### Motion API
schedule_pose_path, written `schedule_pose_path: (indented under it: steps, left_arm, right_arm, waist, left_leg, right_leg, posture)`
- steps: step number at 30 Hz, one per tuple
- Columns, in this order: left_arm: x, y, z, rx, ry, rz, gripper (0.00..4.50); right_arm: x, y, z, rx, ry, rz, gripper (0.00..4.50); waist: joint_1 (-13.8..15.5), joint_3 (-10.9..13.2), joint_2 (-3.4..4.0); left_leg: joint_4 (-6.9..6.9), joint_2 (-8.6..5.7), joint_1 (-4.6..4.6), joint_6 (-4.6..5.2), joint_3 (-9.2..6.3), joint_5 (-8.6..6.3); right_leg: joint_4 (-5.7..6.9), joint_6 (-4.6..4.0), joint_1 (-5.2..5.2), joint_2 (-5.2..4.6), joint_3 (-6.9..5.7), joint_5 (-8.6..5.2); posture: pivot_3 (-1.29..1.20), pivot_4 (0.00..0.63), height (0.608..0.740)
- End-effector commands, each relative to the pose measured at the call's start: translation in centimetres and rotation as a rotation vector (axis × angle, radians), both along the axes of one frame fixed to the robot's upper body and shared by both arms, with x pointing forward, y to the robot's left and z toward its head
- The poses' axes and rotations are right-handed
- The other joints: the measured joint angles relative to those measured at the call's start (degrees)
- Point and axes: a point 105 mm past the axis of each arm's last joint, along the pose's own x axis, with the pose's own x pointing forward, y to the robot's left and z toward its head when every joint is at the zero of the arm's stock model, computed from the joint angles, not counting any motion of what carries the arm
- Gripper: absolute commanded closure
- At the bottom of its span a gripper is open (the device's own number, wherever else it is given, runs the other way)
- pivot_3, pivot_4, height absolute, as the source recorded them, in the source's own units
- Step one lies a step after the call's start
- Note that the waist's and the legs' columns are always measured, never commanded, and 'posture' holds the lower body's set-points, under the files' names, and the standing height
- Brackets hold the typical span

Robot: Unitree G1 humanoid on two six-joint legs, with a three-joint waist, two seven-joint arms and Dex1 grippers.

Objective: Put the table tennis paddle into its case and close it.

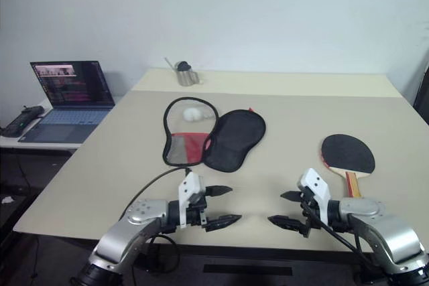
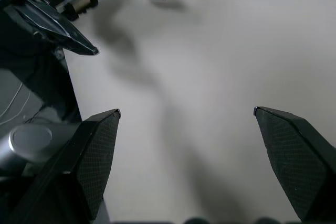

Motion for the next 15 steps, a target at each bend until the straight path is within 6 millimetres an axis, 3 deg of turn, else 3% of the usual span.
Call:
schedule_pose_path:
  steps: [1, 6, 10, 15]
  left_arm:
    - [0.4, 0.6, 1.3, -0.024, -0.055, 0.017, 0.0]
    - [0.9, 1.1, 1.4, -0.02, -0.063, 0.032, 0.0]
    - [2.0, 1.3, 2.7, -0.041, -0.1, 0.068, 0.0]
    - [3.4, 3.8, 4.9, -0.092, -0.15, 0.175, 0.0]
  right_arm:
    - [0.3, 0.5, 1.3, 0.022, -0.049, 0.015, 0.03]
    - [0.7, 1.2, 1.6, 0.041, -0.068, 0.014, 0.03]
    - [1.6, 1.7, 2.3, 0.072, -0.107, 0.008, 0.03]
    - [2.6, 2.7, 3.3, 0.133, -0.13, -0.011, 0.03]
  waist:
    - [0.0, 0.0, 0.0]
    - [0.1, 0.0, 0.0]
    - [0.3, 0.0, -0.07]
    - [-0.3, 0.1, -0.09]
  left_leg:
    - [0.0, -0.01, 0.0, 0.0, 0.0, 0.0]
    - [-0.01, 0.0, 0.0, -0.01, 0.0, 0.0]
    - [-0.02, 0.27, 0.0, -0.01, 1.0, -0.06]
    - [0.0, 0.24, 0.07, 0.15, 1.1, -0.16]
  right_leg:
    - [-0.01, 0.0, 0.0, 0.0, 0.0, 0.0]
    - [-0.02, 0.0, 0.0, -0.01, 0.0, 0.0]
    - [0.13, 0.02, -0.5, 0.28, 0.95, 0.09]
    - [0.09, 0.13, -0.53, 0.27, 1.25, 0.14]
  posture:
    - [0.0, 0.15, 0.74]
    - [0.0, 0.15, 0.74]
    - [0.0, 0.15, 0.74]
    - [0.0, 0.15, 0.74]
